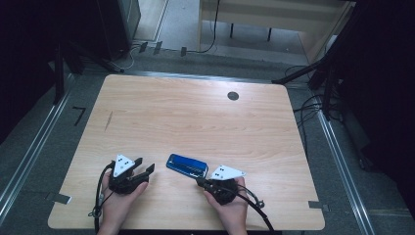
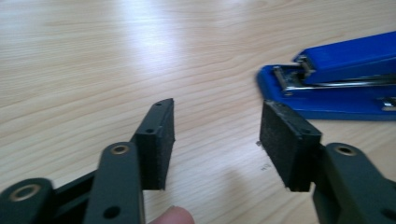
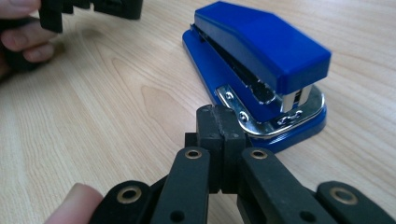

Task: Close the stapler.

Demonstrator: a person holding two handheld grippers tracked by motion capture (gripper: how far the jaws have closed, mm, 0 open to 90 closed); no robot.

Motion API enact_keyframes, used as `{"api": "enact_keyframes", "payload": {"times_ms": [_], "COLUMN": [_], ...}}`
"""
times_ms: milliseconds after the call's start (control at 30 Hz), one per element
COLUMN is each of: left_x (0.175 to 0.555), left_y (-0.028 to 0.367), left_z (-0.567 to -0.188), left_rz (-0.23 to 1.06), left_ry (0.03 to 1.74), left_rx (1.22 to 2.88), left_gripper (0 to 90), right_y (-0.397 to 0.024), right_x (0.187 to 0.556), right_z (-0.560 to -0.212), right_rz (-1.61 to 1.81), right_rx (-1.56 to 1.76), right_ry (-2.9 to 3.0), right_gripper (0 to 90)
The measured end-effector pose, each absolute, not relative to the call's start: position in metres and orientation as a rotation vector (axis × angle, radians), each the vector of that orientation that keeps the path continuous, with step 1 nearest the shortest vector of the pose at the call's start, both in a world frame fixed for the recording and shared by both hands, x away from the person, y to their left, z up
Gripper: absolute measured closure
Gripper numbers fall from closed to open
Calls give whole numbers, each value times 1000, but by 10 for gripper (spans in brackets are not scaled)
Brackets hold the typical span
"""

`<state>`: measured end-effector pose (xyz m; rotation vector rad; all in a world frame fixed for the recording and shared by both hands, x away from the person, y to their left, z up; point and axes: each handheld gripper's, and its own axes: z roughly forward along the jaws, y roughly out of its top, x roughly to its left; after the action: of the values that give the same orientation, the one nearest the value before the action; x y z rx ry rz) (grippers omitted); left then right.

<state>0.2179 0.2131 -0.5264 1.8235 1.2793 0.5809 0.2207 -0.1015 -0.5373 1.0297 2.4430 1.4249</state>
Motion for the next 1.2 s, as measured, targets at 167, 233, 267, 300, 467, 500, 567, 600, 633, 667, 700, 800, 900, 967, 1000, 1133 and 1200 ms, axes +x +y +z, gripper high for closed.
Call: {"api": "enact_keyframes", "payload": {"times_ms": [167,233,267,300,467,500,567,600,633,667,700,800,900,967,1000,1133,1200], "left_x": [218,218,218,219,220,220,221,221,221,221,222,223,226,227,227,227,227], "left_y": [227,232,235,238,249,251,252,253,254,254,256,259,262,264,264,263,263], "left_z": [-522,-520,-520,-520,-519,-519,-519,-519,-520,-520,-520,-522,-525,-526,-526,-526,-526], "left_rz": [601,607,611,608,644,644,655,657,662,661,665,669,672,658,658,661,661], "left_ry": [1302,1310,1319,1328,1355,1354,1369,1373,1377,1381,1374,1385,1412,1417,1416,1405,1404], "left_rx": [1815,1825,1817,1810,1828,1831,1843,1838,1838,1835,1836,1826,1821,1807,1803,1800,1804], "left_gripper": [352,288,263,243,138,140,139,140,140,140,140,140,141,142,142,143,143], "right_y": [-97,-95,-94,-93,-90,-89,-90,-90,-90,-91,-91,-90,-92,-93,-94,-95,-95], "right_x": [221,222,222,222,223,223,224,224,225,226,226,227,228,230,232,234,235], "right_z": [-543,-544,-544,-544,-545,-545,-545,-545,-545,-545,-545,-545,-545,-545,-545,-545,-545], "right_rz": [1398,1385,1377,1373,1316,1314,1312,1306,1301,1293,1298,1286,1286,1284,1281,1284,1284], "right_rx": [1032,1032,1027,1025,1020,1022,1029,1036,1043,1050,1048,1048,1080,1102,1106,1113,1118], "right_ry": [2468,2478,2476,2478,2494,2491,2488,2481,2472,2460,2465,2457,2445,2432,2424,2424,2422], "right_gripper": [900,900,900,900,900,900,900,900,900,900,900,900,900,900,900,900,900]}}
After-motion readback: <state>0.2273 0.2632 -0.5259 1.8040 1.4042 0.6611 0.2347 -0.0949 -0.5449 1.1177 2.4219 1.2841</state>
